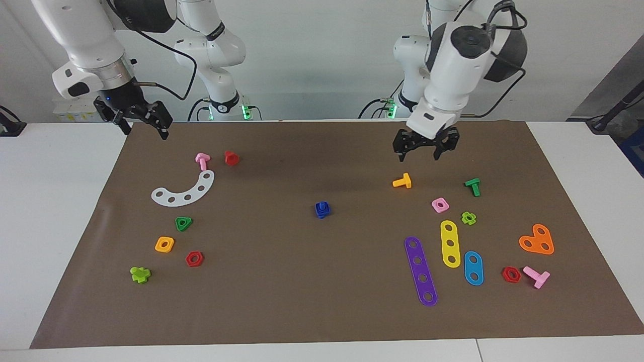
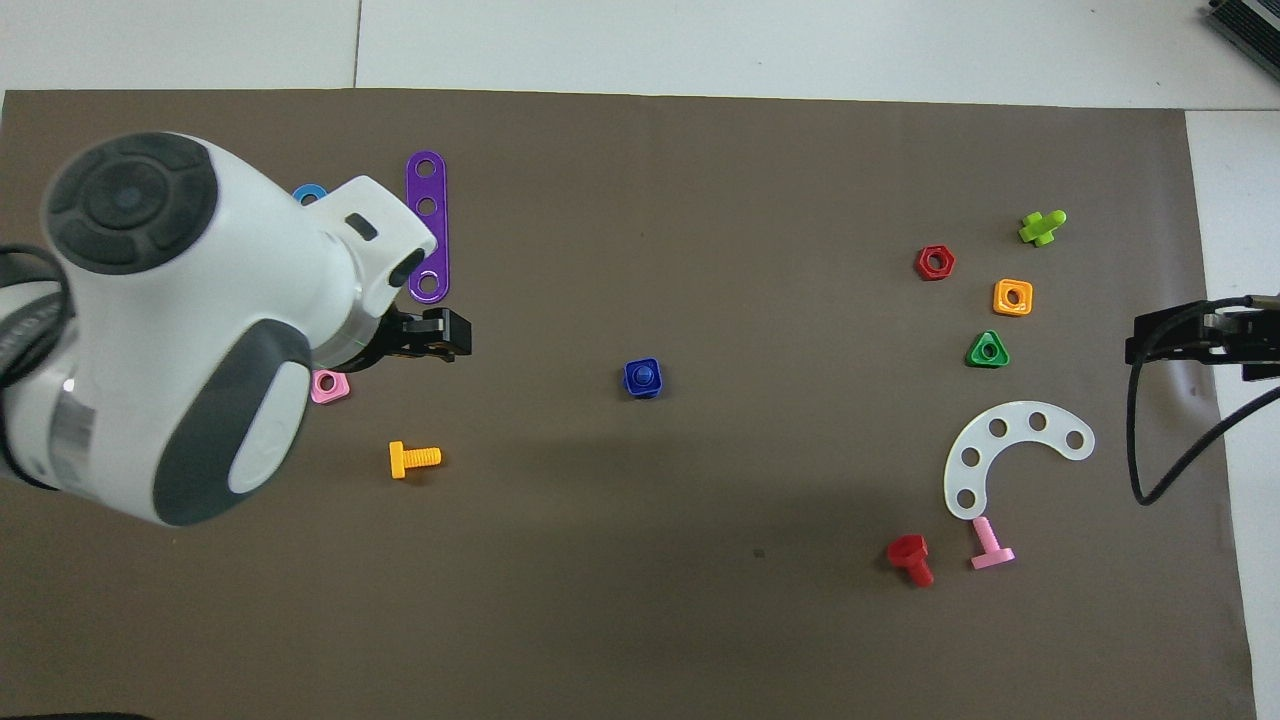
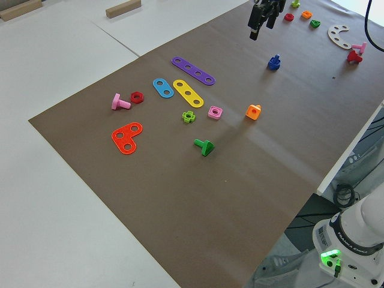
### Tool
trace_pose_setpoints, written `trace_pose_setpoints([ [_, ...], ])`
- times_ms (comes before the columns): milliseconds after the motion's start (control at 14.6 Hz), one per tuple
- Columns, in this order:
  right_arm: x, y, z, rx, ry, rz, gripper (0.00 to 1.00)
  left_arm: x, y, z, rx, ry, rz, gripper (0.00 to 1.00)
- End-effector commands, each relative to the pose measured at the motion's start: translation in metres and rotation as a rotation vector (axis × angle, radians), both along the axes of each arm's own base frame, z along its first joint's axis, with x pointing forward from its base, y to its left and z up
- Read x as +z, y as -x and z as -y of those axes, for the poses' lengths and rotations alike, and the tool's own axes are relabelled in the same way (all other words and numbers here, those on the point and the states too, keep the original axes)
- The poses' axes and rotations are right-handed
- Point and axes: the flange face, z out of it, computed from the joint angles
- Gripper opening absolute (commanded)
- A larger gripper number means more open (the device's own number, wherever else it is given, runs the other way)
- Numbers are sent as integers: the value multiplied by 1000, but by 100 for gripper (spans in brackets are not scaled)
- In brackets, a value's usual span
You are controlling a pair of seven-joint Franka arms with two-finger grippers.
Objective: Unscrew and place screws in storage area
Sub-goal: 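Lower the left gripper and grasp the blue nut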
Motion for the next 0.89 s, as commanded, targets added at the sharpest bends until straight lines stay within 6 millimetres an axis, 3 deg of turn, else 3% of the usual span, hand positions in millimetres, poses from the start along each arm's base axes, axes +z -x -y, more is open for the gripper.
trace_pose_setpoints([
  [0, 0, 4, 0, -7, -26, 10, 100, -39, -1, 44, 20, 20, 37, 100],
  [68, 0, 4, 0, -7, -26, 10, 100, -47, -3, 53, 21, 27, 42, 100],
  [205, 1, 4, 0, -7, -26, 10, 100, -81, 2, 95, 31, 29, 42, 99],
  [410, 1, 4, 0, -5, -26, 11, 100, -137, -2, 143, 53, 32, 51, 97],
  [546, 0, 4, 0, -7, -26, 10, 100, -141, -10, 154, 61, 52, 72, 96],
  [820, -2, 5, 0, -8, -27, 4, 100, -168, -5, 178, 75, 66, 92, 95],
])
